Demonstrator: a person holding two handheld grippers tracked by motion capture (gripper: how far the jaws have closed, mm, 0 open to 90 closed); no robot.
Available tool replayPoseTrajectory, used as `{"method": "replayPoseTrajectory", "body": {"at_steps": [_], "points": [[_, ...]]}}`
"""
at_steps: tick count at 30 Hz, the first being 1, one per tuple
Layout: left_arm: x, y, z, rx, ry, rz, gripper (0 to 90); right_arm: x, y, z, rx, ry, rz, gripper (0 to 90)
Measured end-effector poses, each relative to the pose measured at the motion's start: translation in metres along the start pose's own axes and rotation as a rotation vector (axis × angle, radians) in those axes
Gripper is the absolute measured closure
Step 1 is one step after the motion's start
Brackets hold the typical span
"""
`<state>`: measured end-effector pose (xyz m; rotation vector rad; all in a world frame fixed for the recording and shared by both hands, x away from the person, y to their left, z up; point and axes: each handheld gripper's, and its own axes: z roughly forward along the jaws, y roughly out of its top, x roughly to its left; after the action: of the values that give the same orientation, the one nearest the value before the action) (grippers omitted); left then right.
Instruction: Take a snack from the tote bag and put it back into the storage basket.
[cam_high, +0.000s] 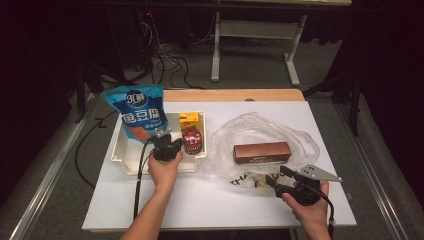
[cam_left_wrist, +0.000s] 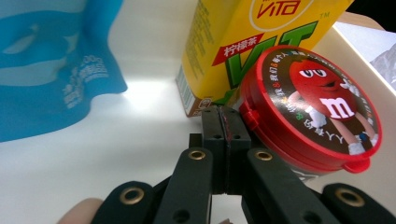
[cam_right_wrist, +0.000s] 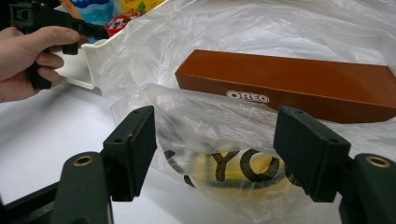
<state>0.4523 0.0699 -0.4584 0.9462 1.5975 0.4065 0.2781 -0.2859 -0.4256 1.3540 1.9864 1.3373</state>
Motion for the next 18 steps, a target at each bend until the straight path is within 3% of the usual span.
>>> {"method": "replayPoseTrajectory", "body": {"at_steps": [3, 7, 9, 12, 15, 18], "points": [[0.001, 0.002, -0.016, -0.030, -0.017, 0.018, 89.9, -0.004, 0.001, -0.002, -0.018, 0.003, 0.013, 37.6], [-0.002, -0.002, -0.043, -0.041, -0.052, 0.042, 89.3, -0.014, 0.007, -0.002, -0.022, -0.019, 0.034, 58.1], [-0.004, -0.002, -0.056, -0.048, -0.070, 0.036, 89.6, -0.019, 0.010, -0.001, -0.022, -0.044, 0.027, 68.4], [-0.011, -0.006, -0.074, -0.042, -0.102, 0.064, 90.0, -0.026, 0.017, 0.002, -0.025, -0.067, 0.025, 81.7], [-0.021, -0.012, -0.088, -0.037, -0.136, 0.069, 90.0, -0.034, 0.025, 0.005, -0.029, -0.108, 0.016, 89.0], [-0.033, -0.020, -0.097, -0.027, -0.170, 0.081, 90.0, -0.043, 0.032, 0.012, -0.018, -0.143, 0.002, 90.0]]}}
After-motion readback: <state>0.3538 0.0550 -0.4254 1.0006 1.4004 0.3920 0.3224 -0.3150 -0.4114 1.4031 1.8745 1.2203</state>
